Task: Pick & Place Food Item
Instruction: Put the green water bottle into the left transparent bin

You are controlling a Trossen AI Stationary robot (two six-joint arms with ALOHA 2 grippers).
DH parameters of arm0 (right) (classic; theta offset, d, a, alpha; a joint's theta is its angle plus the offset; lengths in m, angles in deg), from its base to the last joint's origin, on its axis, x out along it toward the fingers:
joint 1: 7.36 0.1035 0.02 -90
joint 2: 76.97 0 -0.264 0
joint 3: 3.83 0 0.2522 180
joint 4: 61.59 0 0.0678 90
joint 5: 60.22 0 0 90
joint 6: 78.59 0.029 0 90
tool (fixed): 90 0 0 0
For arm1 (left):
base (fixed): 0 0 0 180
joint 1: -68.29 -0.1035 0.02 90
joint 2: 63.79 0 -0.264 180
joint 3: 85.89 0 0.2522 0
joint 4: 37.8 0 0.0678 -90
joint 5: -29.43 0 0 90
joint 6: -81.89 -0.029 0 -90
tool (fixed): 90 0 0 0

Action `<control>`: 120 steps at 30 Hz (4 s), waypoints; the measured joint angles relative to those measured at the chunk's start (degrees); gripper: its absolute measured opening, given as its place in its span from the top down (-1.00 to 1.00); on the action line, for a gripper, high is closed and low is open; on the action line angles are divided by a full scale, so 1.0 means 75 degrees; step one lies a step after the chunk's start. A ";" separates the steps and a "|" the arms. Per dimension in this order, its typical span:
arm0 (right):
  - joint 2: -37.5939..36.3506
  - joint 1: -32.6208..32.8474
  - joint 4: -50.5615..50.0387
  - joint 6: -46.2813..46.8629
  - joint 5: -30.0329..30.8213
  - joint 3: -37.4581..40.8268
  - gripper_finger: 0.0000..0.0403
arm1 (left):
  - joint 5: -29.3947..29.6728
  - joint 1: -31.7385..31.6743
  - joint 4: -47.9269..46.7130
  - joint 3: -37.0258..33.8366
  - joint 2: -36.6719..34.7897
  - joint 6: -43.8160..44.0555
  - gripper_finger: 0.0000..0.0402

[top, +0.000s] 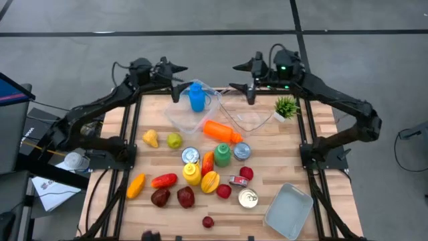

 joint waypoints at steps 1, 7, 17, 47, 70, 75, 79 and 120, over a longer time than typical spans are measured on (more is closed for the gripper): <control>-0.0174 0.0037 -0.0267 0.0003 0.0108 0.0000 -0.55 | -0.0118 0.0196 0.0005 0.0005 -0.0180 0.0184 -0.52; -0.1125 0.0184 -0.1502 0.0126 0.0562 0.0000 -0.55 | -0.0280 0.1977 -0.0084 0.0005 -0.0463 0.0955 -0.49; -0.1881 0.0186 -0.2685 0.0603 0.0791 -0.0006 -0.55 | 0.0602 0.4345 0.0311 -0.0004 0.1026 0.1649 -0.48; -0.2187 0.1029 -0.4460 0.0450 0.0761 -0.0003 -0.55 | 0.2174 0.5603 0.0252 0.0669 0.3062 0.2130 -0.22; -0.2187 0.1009 -0.4455 0.0315 0.0776 -0.0003 -0.55 | 0.1933 0.5538 -0.0014 0.0675 0.3112 0.1924 0.79; -0.2187 0.1009 -0.4452 0.0318 0.0808 -0.0003 -0.55 | 0.1995 0.5528 0.0186 0.0668 0.3115 0.1964 0.80; -0.2187 0.1009 -0.4452 0.0321 0.0811 -0.0003 -0.55 | 0.2215 0.5526 0.0682 0.0668 0.2987 0.2002 0.76; -0.2117 0.0207 -0.4222 0.0405 0.0814 -0.0009 -0.55 | 0.4901 0.2893 -0.0847 0.0765 0.1412 0.1640 0.75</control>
